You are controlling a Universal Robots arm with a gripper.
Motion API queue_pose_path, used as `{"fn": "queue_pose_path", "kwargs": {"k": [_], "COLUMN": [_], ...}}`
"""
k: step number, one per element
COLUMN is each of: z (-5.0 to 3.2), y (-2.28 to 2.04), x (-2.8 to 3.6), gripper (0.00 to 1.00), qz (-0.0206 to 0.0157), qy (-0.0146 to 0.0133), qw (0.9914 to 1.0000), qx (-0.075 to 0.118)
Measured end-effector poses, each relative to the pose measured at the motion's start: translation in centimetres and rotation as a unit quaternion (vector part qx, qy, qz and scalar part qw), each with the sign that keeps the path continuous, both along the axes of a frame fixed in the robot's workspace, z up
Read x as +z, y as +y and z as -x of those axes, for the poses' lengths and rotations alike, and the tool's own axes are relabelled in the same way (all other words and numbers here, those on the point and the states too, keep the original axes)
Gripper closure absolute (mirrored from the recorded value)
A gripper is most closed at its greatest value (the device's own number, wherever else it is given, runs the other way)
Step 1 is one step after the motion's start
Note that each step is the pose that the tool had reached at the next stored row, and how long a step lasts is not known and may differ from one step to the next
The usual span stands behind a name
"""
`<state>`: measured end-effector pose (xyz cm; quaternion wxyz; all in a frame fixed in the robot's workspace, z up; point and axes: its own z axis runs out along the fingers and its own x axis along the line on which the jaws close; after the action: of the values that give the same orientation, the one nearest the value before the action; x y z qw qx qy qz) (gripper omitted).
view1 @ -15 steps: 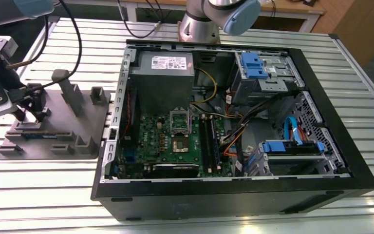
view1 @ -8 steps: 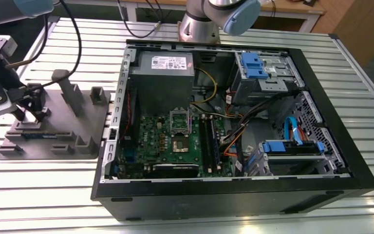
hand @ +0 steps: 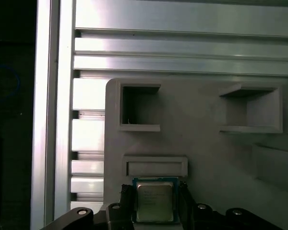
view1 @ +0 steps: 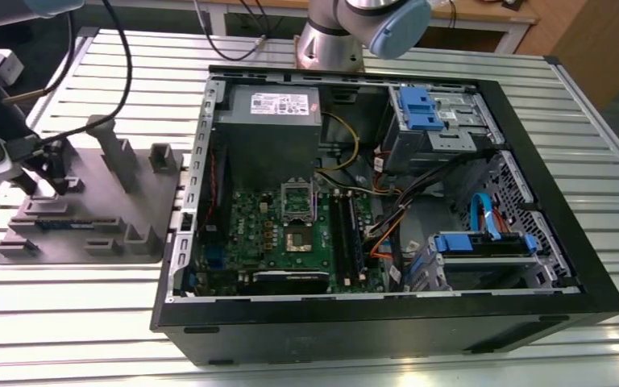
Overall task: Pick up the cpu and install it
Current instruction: 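Pick up the cpu and move it towards the insertion slot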
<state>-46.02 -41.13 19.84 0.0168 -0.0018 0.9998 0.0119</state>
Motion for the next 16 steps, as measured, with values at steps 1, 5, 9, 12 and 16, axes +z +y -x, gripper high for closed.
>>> {"fn": "queue_pose_path", "kwargs": {"k": [1,5,9,12,16], "z": [0.0,0.0,-0.01,-0.02,-0.02], "y": [0.0,0.02,0.03,0.03,0.03], "x": [0.21,0.62,0.64,0.63,1.14], "gripper": [0.53,0.53,0.53,0.53,0.53], "qz": [0.0,0.0005,0.0007,0.0007,0.0007], "qy": [0.0001,-0.0001,0.0001,0.0,0.0], "qw": [1.0,1.0,0.99988,0.99986,0.99986], "qx": [0.0,0.0,-0.015,-0.017,-0.017]}}
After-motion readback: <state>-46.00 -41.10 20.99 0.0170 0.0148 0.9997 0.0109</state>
